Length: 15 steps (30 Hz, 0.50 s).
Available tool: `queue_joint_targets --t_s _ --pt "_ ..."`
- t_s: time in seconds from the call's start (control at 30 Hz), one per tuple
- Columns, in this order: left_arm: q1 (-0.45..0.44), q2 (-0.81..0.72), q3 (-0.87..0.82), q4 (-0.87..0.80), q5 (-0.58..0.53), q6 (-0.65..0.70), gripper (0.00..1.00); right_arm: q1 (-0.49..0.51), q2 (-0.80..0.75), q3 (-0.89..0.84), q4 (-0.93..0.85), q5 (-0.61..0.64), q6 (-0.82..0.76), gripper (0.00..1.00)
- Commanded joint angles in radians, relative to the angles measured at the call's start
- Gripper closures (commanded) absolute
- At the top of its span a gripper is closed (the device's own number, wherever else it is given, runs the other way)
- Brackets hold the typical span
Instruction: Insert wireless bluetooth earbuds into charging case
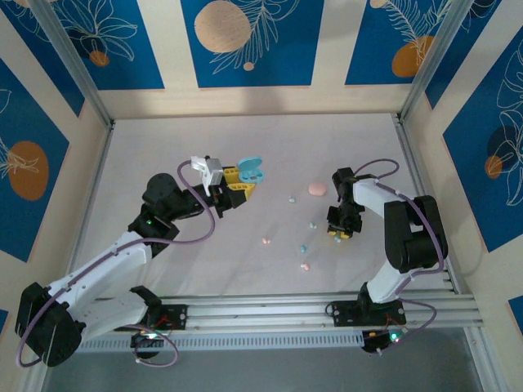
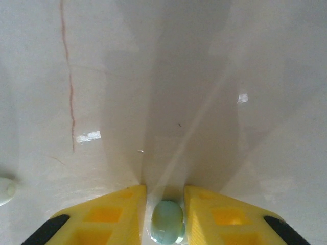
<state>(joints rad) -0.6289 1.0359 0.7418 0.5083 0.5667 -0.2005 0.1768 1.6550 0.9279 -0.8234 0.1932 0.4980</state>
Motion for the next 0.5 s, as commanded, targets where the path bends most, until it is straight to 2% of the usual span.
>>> queue_joint_targets --t_s 0.0,0.33,0.47 --pt "-0.013 -0.019 0.011 0.008 -0.01 0.012 0.75 0.009 -0.002 -0.016 -0.036 -0.009 0.023 0.72" --pt "-0.013 -0.013 0.014 0.015 -0.004 0.007 0.75 0.01 -0.021 -0.019 -0.038 -0.008 0.029 0.7" --pt "-0.014 -0.013 0.013 0.014 -0.005 0.008 0.75 0.01 -0.012 -0.027 -0.024 -0.024 0.028 0.74"
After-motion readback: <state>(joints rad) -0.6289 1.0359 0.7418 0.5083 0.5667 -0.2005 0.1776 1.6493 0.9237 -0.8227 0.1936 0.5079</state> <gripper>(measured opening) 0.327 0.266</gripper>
